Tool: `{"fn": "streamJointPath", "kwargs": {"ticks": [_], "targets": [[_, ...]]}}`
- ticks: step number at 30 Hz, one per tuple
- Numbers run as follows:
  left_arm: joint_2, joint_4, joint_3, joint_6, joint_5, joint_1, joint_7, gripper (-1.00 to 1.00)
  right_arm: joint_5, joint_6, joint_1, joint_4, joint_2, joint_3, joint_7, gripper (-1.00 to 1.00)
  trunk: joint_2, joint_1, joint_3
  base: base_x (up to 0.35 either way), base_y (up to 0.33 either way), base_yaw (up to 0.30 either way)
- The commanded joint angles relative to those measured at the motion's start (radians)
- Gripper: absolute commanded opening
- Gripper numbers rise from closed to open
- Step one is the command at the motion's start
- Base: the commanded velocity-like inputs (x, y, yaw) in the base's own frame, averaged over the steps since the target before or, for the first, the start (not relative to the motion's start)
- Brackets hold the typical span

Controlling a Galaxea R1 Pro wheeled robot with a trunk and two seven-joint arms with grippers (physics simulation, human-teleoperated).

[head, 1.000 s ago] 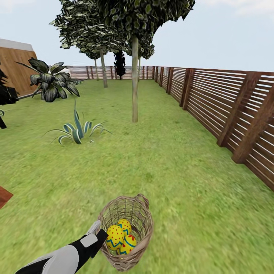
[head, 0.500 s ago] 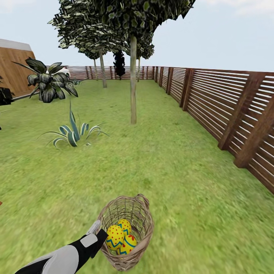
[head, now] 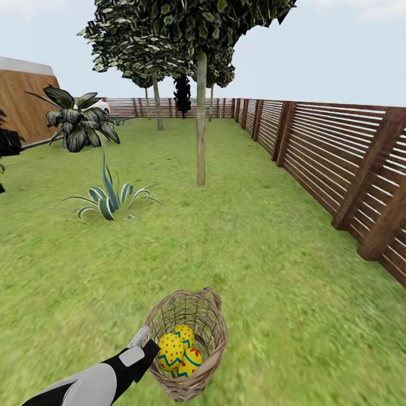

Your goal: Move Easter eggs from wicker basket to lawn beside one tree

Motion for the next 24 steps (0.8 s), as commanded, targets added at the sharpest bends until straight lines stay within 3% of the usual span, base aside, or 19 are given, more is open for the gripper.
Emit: {"fn": "streamJointPath", "kwargs": {"ticks": [1,6,20,24], "targets": [[0.0,0.0,0.012,0.002,-0.007,-0.002,0.003,-1.0,0.008,-0.007,-0.002,0.004,-0.001,-0.009,0.001,1.0,-0.002,0.001,-0.002,0.31,-0.121,0.285],[0.0,0.0,0.012,0.002,-0.007,-0.002,0.003,-1.0,0.009,-0.007,-0.002,0.004,-0.002,-0.009,0.001,1.0,-0.002,0.001,-0.002,0.31,-0.121,0.272],[0.0,0.0,0.012,0.002,-0.007,-0.002,0.003,-1.0,0.01,-0.007,-0.002,0.004,-0.002,-0.009,0.001,1.0,-0.002,0.001,-0.002,0.31,-0.121,0.011],[0.0,0.0,0.012,0.002,-0.007,-0.002,0.003,-1.0,0.009,-0.007,-0.002,0.004,-0.002,-0.009,0.001,1.0,-0.002,0.001,-0.002,0.31,-0.121,0.259]]}}
